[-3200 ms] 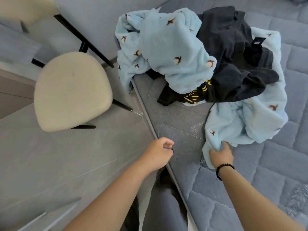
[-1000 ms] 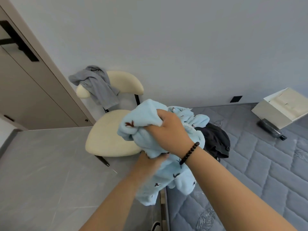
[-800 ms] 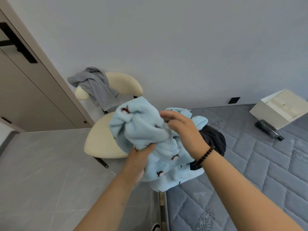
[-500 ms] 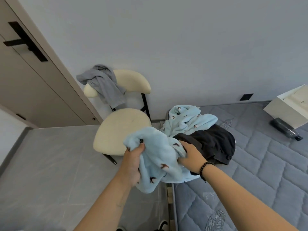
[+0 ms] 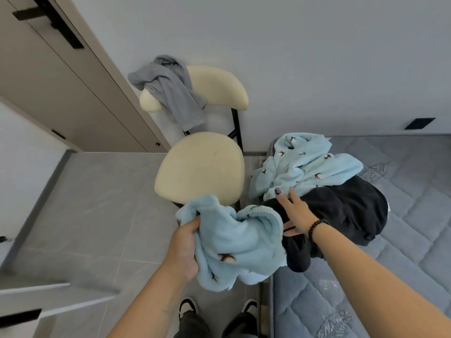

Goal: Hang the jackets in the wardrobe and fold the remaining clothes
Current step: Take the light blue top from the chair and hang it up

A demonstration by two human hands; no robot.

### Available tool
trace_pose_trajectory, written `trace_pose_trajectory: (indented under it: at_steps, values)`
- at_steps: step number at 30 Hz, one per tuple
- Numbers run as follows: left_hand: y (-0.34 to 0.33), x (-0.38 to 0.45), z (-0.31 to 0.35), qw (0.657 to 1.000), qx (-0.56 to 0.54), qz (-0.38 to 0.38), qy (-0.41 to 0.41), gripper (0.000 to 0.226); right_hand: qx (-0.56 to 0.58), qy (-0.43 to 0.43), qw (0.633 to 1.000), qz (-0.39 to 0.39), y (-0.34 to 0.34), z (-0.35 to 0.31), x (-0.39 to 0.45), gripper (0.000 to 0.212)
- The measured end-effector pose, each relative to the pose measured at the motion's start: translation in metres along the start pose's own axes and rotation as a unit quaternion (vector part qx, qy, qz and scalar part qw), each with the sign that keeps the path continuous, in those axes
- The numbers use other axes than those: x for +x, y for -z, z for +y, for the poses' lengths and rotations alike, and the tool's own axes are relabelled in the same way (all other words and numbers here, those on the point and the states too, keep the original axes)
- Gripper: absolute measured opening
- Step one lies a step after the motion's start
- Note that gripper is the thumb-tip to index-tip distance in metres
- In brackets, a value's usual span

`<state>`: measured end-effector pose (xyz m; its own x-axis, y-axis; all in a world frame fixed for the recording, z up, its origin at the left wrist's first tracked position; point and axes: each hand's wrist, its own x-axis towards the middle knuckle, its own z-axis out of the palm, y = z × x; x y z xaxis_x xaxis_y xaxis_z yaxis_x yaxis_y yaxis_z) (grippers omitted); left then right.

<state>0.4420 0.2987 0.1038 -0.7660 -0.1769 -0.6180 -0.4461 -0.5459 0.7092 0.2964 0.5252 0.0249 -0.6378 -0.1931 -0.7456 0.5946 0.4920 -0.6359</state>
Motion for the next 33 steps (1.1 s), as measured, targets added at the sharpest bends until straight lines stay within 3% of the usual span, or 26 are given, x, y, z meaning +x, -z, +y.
trace_pose_trajectory:
  at_steps: [3, 5, 7, 9, 14, 19, 22, 24, 26, 28, 30, 31, 33]
  values:
    - [0.004, 0.004, -0.001, 1.0, -0.007, 0.02, -0.002, 0.034, -0.255, -0.018, 0.967, -0.004, -0.022, 0.014, 0.025, 0.093]
    - [0.006, 0.007, 0.001, 0.999, 0.0, 0.047, -0.021, 0.032, -0.4, 0.0, 0.917, -0.006, -0.028, 0.025, 0.036, 0.067]
    - [0.009, 0.01, 0.005, 0.997, -0.022, 0.07, -0.032, 0.033, -0.445, 0.024, 0.894, 0.043, -0.026, 0.031, 0.041, 0.034]
    - [0.01, 0.01, 0.015, 0.996, -0.045, 0.068, -0.048, 0.035, -0.409, 0.02, 0.908, 0.087, -0.013, 0.03, 0.042, 0.024]
    - [0.001, 0.009, 0.051, 0.989, -0.097, 0.083, -0.078, 0.041, -0.262, 0.0, 0.937, 0.231, 0.058, -0.001, 0.042, 0.024]
    - [-0.031, 0.004, 0.093, 0.983, -0.126, 0.085, -0.1, 0.041, -0.151, 0.039, 0.894, 0.42, 0.138, -0.042, 0.01, 0.024]
    - [-0.05, -0.002, 0.104, 0.982, -0.143, 0.066, -0.103, 0.047, -0.14, 0.075, 0.867, 0.473, 0.17, -0.052, -0.008, 0.028]
    - [-0.061, -0.004, 0.106, 0.982, -0.153, 0.06, -0.097, 0.05, -0.185, 0.078, 0.887, 0.416, 0.17, -0.054, -0.018, 0.039]
    - [-0.072, -0.007, 0.106, 0.982, -0.154, 0.066, -0.085, 0.05, -0.266, 0.09, 0.91, 0.306, 0.146, -0.057, -0.029, 0.071]
    - [-0.08, -0.009, 0.103, 0.985, -0.144, 0.067, -0.068, 0.048, -0.379, 0.174, 0.884, 0.21, 0.105, -0.06, -0.043, 0.096]
    - [-0.087, -0.012, 0.101, 0.988, -0.129, 0.063, -0.055, 0.046, -0.469, 0.289, 0.828, 0.104, 0.054, -0.057, -0.051, 0.096]
    - [-0.088, -0.015, 0.1, 0.989, -0.127, 0.059, -0.054, 0.046, -0.46, 0.287, 0.839, 0.048, 0.033, -0.052, -0.051, 0.095]
    - [-0.09, -0.022, 0.102, 0.988, -0.141, 0.038, -0.056, 0.047, -0.341, 0.201, 0.918, -0.018, 0.004, -0.044, -0.051, 0.09]
